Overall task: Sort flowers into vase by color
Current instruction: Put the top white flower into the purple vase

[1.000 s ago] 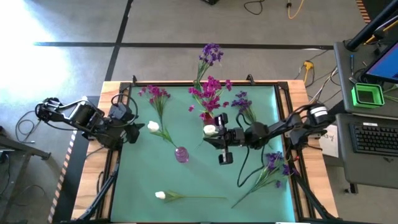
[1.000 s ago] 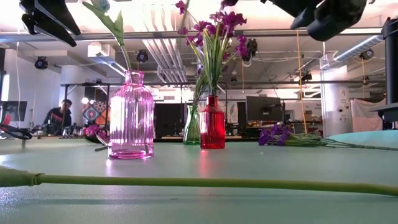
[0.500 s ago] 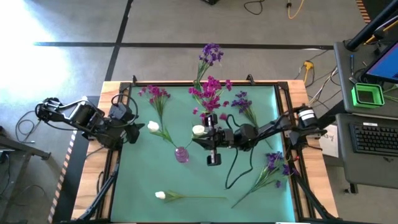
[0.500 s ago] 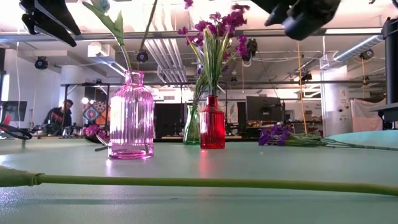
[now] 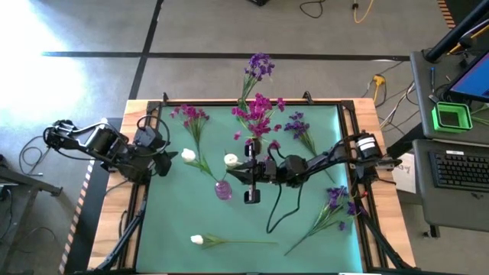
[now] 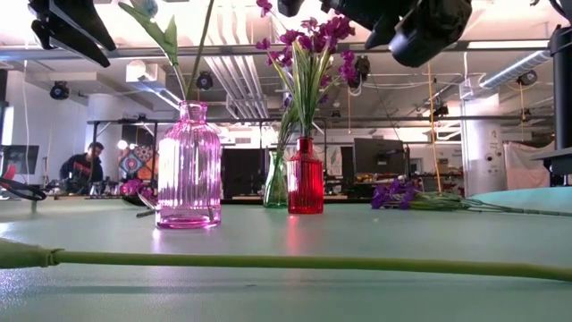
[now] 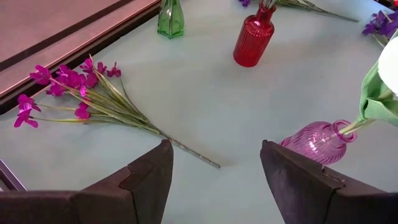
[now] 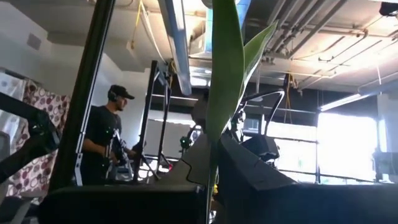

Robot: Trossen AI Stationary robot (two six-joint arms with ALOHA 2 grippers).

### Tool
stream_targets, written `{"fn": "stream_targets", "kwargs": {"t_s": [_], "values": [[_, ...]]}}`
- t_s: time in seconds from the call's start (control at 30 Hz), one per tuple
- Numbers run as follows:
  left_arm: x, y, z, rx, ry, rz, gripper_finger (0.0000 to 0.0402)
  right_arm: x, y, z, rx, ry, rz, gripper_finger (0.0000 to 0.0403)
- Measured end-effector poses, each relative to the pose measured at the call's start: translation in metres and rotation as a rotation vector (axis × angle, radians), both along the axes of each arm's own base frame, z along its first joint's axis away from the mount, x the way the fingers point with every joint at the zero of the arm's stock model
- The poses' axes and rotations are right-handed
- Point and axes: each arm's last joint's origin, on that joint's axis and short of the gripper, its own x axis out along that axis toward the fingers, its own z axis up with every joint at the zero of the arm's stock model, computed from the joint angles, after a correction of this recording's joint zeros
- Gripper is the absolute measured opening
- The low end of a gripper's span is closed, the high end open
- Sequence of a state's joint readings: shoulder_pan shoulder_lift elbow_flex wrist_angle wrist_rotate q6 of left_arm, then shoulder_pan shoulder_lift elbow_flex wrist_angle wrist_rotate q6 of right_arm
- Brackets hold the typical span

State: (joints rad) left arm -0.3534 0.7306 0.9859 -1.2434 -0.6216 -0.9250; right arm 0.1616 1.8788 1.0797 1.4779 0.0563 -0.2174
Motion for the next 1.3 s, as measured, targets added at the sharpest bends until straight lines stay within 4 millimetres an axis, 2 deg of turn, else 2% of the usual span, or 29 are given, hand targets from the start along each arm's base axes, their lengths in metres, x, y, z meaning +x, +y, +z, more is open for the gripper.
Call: {"fn": "stream_targets", "kwargs": {"t_s": [1.0, 1.13, 1.3], "values": [[0.0, 0.0, 0.0, 0.0, -0.001, 0.0, 0.0231, 0.009, 0.0, -0.018, 0.004, 0.227, -0.045, 0.0019], [0.0, 0.0, 0.0, 0.0, -0.001, 0.0, 0.0231, 0.01, -0.001, -0.02, 0.008, 0.248, -0.071, 0.0037], [0.0, 0.0, 0.0, 0.0, -0.001, 0.0, 0.0231, 0.011, -0.002, -0.024, 0.021, 0.29, -0.102, 0.0083]]}}
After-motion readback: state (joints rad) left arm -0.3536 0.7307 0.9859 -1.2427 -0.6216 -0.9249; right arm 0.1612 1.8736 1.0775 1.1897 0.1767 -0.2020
